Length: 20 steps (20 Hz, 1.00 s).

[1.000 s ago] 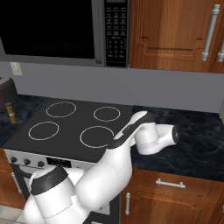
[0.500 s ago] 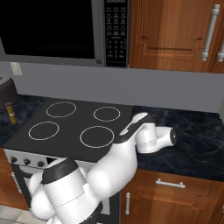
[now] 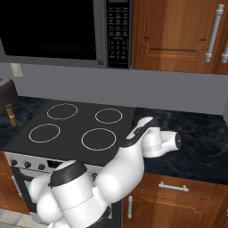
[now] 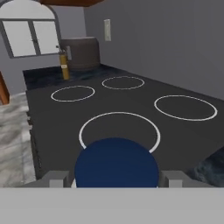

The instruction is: Collect the turmeric, mayonnaise, and shaker from the cabinet and place them next to the stove.

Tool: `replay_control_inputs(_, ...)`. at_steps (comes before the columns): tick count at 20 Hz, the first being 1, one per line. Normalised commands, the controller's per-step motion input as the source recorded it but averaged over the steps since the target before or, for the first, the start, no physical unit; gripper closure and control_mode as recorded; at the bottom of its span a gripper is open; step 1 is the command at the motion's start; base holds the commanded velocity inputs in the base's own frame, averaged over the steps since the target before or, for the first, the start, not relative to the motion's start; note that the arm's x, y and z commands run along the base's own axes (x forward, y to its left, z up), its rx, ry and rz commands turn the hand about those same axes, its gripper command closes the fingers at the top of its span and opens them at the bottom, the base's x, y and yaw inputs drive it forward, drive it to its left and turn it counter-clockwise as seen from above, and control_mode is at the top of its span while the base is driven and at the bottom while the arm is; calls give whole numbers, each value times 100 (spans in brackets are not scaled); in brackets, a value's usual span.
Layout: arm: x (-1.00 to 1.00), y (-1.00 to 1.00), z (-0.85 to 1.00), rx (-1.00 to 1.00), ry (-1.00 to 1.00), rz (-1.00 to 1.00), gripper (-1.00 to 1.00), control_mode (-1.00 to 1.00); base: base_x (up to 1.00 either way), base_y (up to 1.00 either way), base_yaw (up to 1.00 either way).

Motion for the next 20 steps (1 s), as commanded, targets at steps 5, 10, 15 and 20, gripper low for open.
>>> replay_control_inputs(5,17,-3,-10,0,0,2,100,-100,0,0,0)
replay_control_inputs(10,19,-3,-8,0,0,2,100,-100,0,0,0)
replay_control_inputs(15,13,-12,-7,0,0,2,100,-100,0,0,0)
replay_control_inputs(20,8,-20,-4,0,0,2,100,-100,0,0,0)
